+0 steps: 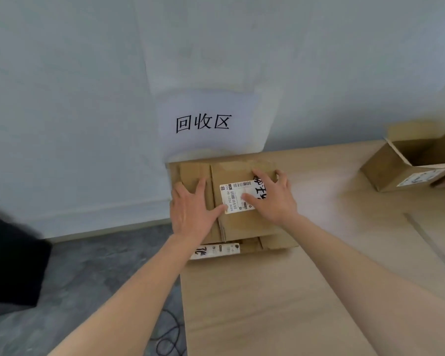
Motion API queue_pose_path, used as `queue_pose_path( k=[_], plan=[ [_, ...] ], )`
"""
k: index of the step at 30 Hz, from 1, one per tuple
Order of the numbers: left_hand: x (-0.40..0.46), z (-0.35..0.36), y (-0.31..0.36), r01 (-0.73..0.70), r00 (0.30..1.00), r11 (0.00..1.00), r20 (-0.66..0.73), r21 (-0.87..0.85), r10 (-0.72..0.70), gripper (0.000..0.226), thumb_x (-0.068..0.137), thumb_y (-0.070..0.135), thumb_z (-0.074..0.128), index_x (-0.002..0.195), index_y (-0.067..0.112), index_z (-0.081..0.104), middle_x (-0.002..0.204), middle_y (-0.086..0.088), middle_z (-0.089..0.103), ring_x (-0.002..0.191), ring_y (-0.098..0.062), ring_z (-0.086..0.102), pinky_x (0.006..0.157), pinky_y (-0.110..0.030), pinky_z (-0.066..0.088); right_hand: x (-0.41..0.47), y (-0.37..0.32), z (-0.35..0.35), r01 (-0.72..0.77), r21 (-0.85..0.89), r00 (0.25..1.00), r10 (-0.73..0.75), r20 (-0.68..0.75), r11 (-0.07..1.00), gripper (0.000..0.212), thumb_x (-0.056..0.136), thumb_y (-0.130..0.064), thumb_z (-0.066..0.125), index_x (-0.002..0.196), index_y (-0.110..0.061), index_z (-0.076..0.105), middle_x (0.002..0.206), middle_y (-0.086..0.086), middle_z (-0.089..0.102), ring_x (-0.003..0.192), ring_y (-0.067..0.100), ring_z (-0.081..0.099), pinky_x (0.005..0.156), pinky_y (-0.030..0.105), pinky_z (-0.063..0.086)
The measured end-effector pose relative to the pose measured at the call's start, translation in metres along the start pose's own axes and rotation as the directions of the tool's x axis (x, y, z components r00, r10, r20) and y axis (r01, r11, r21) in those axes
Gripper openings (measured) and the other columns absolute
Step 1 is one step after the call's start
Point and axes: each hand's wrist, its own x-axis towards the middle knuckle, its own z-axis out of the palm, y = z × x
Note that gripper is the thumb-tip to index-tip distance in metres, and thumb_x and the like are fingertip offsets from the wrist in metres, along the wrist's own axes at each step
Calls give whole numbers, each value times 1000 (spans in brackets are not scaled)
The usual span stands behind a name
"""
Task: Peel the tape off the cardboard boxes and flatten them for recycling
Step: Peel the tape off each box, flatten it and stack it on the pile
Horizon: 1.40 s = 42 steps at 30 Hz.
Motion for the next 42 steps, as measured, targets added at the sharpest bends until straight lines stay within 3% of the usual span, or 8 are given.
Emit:
queue_pose_path(
  k=[3, 7, 12, 20, 24, 29, 34, 42],
  plan=[
    [17, 33, -12, 12, 1000, 996, 11, 94, -13, 99, 76, 89, 50, 154, 29, 34, 147, -21, 29, 137, -38, 30, 113, -45, 30, 23, 12, 30, 46, -117, 998, -42, 40, 992, 74, 88, -66, 54, 153, -39, 31, 166, 11, 2, 152, 34, 11, 121, 50, 22],
    [16, 69, -30, -225, 960, 955, -122, 191, 251, 82, 92, 81, 27, 160, 37, 19, 170, -10, 2, 157, -27, -2, 126, -51, -2, 22, 31, 64, 255, -240, 964, -265, -11, 937, 72, 95, -62, 20, 159, -30, 17, 170, 1, -5, 156, 15, -8, 127, 42, -1],
    [22, 80, -32, -323, 942, 924, -20, 207, 334, 75, 91, 85, 7, 158, 51, 15, 170, 4, 3, 157, -20, 2, 125, -52, -2, 26, 37, 68, 277, -260, 960, -280, 28, 925, 66, 93, -67, 11, 157, -50, 6, 170, -1, -7, 155, 14, -14, 126, 45, -1],
    [22, 85, -33, -307, 946, 928, -44, 211, 322, 79, 89, 88, 10, 156, 48, 24, 170, 3, 15, 156, -21, 10, 125, -54, 5, 26, 36, 74, 253, -285, 960, -276, -43, 924, 63, 96, -68, 19, 156, -50, 18, 169, 2, 8, 156, 19, 3, 126, 46, 7],
    [22, 69, -23, -280, 958, 928, 131, 245, 255, 81, 87, 88, 9, 158, 48, 15, 171, 5, 2, 157, -20, 0, 125, -53, -2, 17, 21, 65, 216, -458, 971, -238, 10, 863, 61, 101, -63, 15, 158, -43, 15, 162, 11, 22, 151, 26, 21, 125, 46, 11],
    [15, 4, 7, -341, 935, 898, 194, 278, 296, 80, 90, 83, 24, 158, 41, 24, 170, 3, 14, 156, -21, 8, 125, -52, -2, -25, 4, 5, 163, -331, 985, -173, 0, 930, 60, 103, -58, 20, 160, -38, 16, 169, 1, 15, 155, 20, 11, 126, 47, 9],
    [-41, -63, 52, -376, 923, 883, 196, 280, 331, 79, 92, 79, 32, 159, 40, 21, 167, 2, 24, 156, -19, 12, 126, -48, 2, -94, 26, -97, 194, -376, 978, -206, 7, 906, 64, 96, -63, 37, 155, -42, 23, 168, -5, 18, 155, 17, 11, 125, 45, 8],
    [-196, -165, 188, -437, 899, 869, 69, 232, 433, 78, 92, 75, 44, 158, 35, 29, 167, 3, 23, 154, -17, 17, 125, -38, 4, -253, 105, -266, 93, -477, 985, -150, -83, 874, 71, 97, -70, 35, 158, -40, 16, 169, -4, 14, 156, 19, 11, 126, 46, 10]
  ],
)
